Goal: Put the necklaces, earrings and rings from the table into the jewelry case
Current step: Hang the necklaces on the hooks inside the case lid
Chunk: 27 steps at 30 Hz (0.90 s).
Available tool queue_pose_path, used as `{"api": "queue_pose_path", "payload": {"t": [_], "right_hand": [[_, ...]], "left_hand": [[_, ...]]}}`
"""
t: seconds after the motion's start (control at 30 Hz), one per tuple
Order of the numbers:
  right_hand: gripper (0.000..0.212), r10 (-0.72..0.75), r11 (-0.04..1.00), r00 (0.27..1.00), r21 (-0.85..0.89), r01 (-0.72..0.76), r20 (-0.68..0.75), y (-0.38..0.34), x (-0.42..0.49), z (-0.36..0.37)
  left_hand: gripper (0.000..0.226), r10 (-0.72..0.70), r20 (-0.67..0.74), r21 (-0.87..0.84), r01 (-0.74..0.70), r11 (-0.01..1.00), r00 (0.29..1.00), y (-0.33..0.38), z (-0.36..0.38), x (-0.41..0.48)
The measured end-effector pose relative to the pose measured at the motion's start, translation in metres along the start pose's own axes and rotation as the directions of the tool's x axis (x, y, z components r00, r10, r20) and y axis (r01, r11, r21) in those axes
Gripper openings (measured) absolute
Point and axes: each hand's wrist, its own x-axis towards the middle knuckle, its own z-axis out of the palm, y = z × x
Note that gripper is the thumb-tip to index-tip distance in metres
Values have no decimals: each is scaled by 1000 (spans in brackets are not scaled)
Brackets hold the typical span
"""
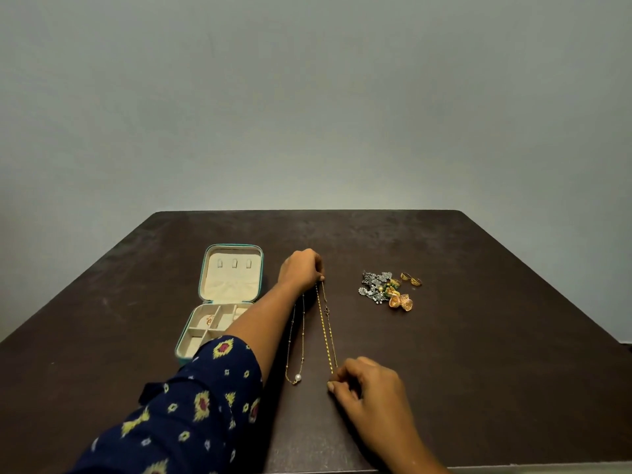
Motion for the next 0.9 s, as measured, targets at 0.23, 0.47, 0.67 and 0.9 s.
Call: {"api": "queue_pose_path", "payload": {"t": [0.23,0.47,0.67,0.9], "right_hand": [[15,-31,999,999,-11,31,38,0,1,-2],[13,-49,999,999,21,48,25,-3,-1,-6],[6,-83,995,995,-53,86,48,-5,-2,-9],[15,-77,996,994,-41,80,73,-8,-5,-12]], "left_hand": [[13,-39,-78,20,40,999,996,-2,3,-3],[13,-8,-250,-176,-37,984,968,10,-18,-31],[5,33,-318,-337,-145,930,948,-8,-42,-77],[14,10,-469,-282,-160,946,883,-64,-68,-138]]}}
